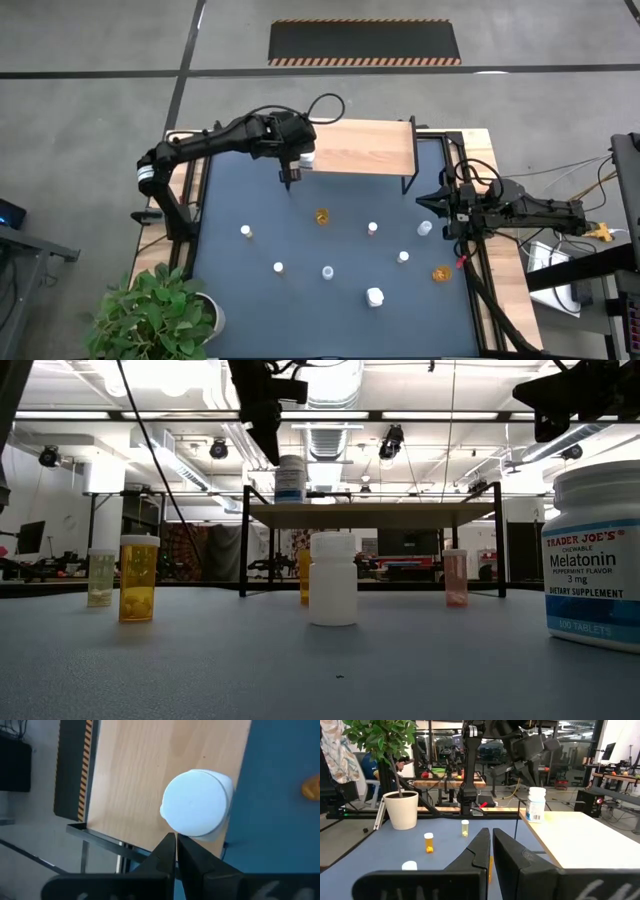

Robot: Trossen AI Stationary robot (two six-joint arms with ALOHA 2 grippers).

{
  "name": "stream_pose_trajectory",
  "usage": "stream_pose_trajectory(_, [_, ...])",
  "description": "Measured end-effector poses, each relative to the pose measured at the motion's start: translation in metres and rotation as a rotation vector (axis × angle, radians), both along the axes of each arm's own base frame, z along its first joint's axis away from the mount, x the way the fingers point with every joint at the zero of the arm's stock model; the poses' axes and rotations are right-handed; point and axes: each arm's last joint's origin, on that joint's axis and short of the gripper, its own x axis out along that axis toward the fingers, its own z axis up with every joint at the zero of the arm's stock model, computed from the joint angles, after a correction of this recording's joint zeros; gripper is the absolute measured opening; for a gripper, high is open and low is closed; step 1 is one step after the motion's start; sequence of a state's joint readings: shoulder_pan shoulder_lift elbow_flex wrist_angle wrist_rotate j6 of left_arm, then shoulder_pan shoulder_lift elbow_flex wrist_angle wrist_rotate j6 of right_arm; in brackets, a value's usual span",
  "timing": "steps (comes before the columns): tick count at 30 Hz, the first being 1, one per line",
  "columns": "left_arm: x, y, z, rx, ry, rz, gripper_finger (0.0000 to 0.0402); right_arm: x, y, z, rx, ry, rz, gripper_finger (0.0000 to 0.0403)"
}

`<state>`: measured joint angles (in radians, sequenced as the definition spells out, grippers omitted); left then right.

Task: Pick and place medicine bottles onto shelf by color
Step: Put the left white pill bottle on the shelf

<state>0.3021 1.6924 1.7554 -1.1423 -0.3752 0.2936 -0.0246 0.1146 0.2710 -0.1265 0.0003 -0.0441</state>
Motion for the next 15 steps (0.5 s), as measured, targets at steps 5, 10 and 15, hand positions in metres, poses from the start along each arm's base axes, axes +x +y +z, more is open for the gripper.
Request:
stream_pose_trajectory(5, [0.002,-0.006,0.000,0.000,-0.001,-0.017,0.0000,0.000,0.000,0.000,0.000,0.000,0.000,0.0013])
stream_pose_trajectory(10, [0.000,-0.006,0.003,0.042,0.005,0.001,0.0000,0.000,0.000,0.000,0.000,0.000,0.000,0.0013])
stream_pose_trajectory(15, [-0.001,-0.009,0.022,0.109,-0.047,0.019,0.0000,0.000,0.000,0.000,0.000,0.000,0.000,0.0013])
